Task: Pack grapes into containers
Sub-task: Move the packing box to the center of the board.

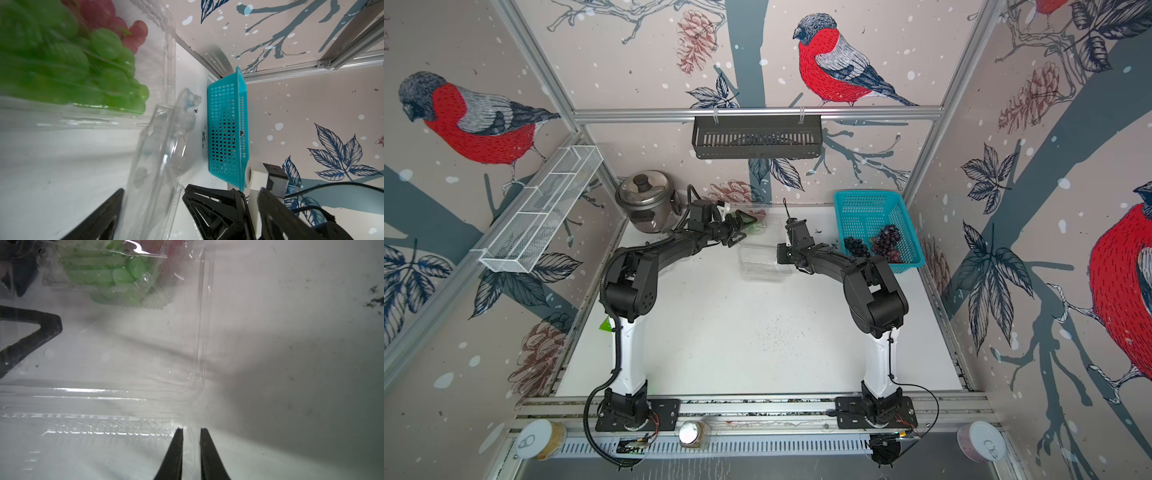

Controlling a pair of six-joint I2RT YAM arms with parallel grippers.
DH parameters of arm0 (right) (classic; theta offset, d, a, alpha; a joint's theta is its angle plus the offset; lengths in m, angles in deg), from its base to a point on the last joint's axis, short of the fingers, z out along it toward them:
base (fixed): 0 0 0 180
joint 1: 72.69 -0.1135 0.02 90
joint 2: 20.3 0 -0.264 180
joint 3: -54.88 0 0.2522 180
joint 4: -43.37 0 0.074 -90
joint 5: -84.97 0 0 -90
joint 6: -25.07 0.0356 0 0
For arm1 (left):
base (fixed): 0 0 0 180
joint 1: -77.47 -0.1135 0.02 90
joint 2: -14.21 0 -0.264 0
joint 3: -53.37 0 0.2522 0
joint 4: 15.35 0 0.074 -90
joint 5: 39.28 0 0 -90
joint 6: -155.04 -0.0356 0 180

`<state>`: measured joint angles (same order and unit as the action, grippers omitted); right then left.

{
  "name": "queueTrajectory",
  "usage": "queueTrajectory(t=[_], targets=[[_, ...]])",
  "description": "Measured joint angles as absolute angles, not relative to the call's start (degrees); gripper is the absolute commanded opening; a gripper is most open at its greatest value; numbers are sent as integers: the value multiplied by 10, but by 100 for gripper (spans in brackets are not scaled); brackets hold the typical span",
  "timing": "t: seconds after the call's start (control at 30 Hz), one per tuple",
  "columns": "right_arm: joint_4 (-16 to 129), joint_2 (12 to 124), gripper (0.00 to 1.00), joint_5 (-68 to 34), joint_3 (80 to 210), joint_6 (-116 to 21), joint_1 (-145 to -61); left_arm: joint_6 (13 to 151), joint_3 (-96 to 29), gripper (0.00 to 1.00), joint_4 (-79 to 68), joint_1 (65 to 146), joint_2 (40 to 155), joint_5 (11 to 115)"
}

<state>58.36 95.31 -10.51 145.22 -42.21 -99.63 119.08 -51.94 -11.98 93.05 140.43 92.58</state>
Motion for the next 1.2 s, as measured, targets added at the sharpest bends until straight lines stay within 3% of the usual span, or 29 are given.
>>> queueTrajectory(t=[0.17,0.5,0.6,0.87,1.2], targets=[[597,970,20,-111,1483,-421,-994,1175,-550,97,-89,918,1420,924],[613,948,44,-124,1476,-411,-988,1160,-547,97,-68,915,1423,922],[616,930,45,-127,1469,-411,-987,1157,-534,97,-65,915,1418,918],[644,877,44,-135,1419,-407,-988,1156,-513,97,-68,915,1405,910],[676,887,25,-130,1381,-407,-996,1157,-507,97,-73,915,1404,910]])
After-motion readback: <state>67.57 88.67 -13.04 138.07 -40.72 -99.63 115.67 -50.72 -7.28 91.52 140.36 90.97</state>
